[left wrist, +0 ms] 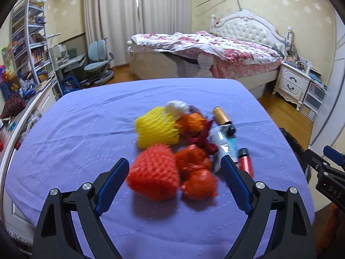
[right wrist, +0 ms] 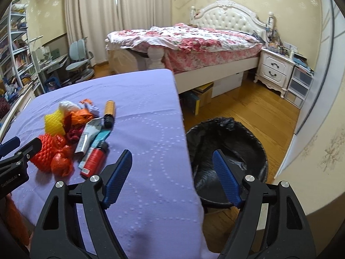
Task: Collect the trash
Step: 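Grasp the orange foam mesh net with the left tool while the right tool grasps the red spray can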
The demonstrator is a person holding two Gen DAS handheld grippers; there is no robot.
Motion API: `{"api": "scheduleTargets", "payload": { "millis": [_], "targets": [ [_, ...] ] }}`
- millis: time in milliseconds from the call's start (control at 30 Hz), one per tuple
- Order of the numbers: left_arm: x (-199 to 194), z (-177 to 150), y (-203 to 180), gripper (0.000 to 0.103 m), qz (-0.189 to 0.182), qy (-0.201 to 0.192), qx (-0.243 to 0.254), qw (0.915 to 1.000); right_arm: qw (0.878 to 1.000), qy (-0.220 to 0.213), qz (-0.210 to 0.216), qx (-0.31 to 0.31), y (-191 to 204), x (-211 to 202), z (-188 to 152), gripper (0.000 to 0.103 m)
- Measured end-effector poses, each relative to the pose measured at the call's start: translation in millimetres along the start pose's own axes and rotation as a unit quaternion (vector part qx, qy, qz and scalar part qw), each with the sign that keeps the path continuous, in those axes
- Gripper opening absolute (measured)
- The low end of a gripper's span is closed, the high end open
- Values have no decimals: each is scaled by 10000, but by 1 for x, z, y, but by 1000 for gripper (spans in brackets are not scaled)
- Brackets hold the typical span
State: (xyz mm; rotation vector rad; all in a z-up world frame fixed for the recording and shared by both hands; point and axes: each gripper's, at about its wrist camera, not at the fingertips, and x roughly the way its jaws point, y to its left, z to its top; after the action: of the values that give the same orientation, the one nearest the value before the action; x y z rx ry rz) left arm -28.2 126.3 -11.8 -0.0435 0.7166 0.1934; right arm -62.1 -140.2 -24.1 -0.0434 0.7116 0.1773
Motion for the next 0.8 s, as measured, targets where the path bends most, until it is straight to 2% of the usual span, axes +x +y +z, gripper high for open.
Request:
{"api": "scheduleTargets", "payload": {
  "millis": [167,433,500,567,633,800],
  "targets": [
    [10,-7,25,86,89,153,-225,9996,9998,27,67,-204,20,2,0,75],
    [26,-17,40,86,-52,365,-394,9985,9993,144,125,-331,36,8,0,75],
    [28,-19,43,78,-108,367,-402,9985,9991,160,128,-367,39,9,-1,75],
    [31,-20,46,64,-295,439,-424,9977,9989,190,147,-396,43,11,0,75],
    [31,-21,49,55,-492,470,-469,9966,9987,219,187,-413,48,13,0,75],
    [22,-22,54,49,-494,374,-402,9973,9977,257,299,-542,62,16,0,75]
  ]
}}
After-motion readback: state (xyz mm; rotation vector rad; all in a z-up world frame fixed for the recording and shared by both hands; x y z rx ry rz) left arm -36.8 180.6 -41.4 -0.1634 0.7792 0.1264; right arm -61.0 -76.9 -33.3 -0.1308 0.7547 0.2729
